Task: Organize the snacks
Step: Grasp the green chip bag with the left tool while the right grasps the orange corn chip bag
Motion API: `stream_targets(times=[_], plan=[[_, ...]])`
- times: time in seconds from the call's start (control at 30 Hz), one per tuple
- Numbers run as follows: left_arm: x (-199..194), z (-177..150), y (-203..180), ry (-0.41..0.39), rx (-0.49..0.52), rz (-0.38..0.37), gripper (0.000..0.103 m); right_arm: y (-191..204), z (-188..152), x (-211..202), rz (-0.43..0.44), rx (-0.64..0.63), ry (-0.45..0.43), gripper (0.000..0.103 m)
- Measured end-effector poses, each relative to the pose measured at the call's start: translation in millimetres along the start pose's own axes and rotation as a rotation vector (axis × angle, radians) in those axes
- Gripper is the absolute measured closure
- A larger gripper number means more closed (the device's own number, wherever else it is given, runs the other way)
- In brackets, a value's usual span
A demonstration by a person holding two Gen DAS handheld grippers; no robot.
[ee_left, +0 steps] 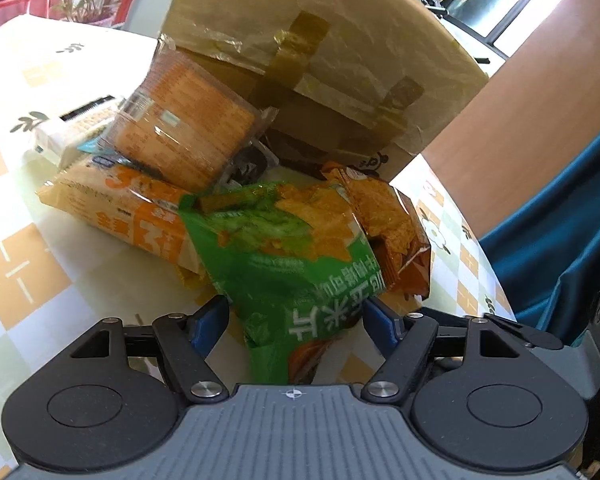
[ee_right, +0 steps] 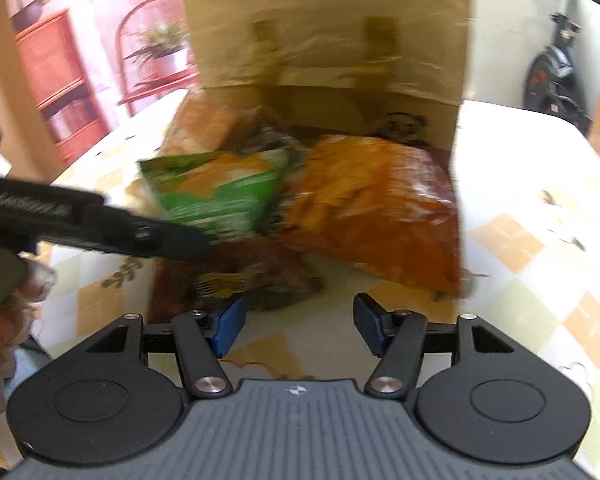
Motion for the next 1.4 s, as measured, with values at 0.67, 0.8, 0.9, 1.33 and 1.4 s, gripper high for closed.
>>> stream_targets(times=[0.67, 0.8, 0.9, 1.33, 1.4], plan=[[2, 13, 0, -0.045, 0.012, 0.007, 0.019, -80, 63, -22, 0.028, 0.271, -0.210, 0.025], [6, 12, 0, -0.039, 0.020, 0.000, 0.017, -78, 71, -1, 0.053, 0.266, -0.184, 0.015], [9, 12, 0, -0.036, 0.026, -0.008, 0.016, -76, 71, 9, 0.071, 0.274, -0.183, 0.015], [19, 14, -11, -0.024, 0.052, -0.032, 0.014, -74, 57, 4, 0.049, 0.248, -0.280, 0.036], [22, 14, -12, -0.019, 0.054, -0.037, 0.013, -76, 55, 5, 0.064, 0.255, -0.282, 0.037]])
Point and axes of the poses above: each gripper's, at about its wrist camera, not at the fingertips, and x roughly the way its jaws point, y to its left, z to its top, the point moved 9 cm from there along x, roughly the way its jaws point, and after that the axes turned 15 degrees about y, right-handed, at the moved point
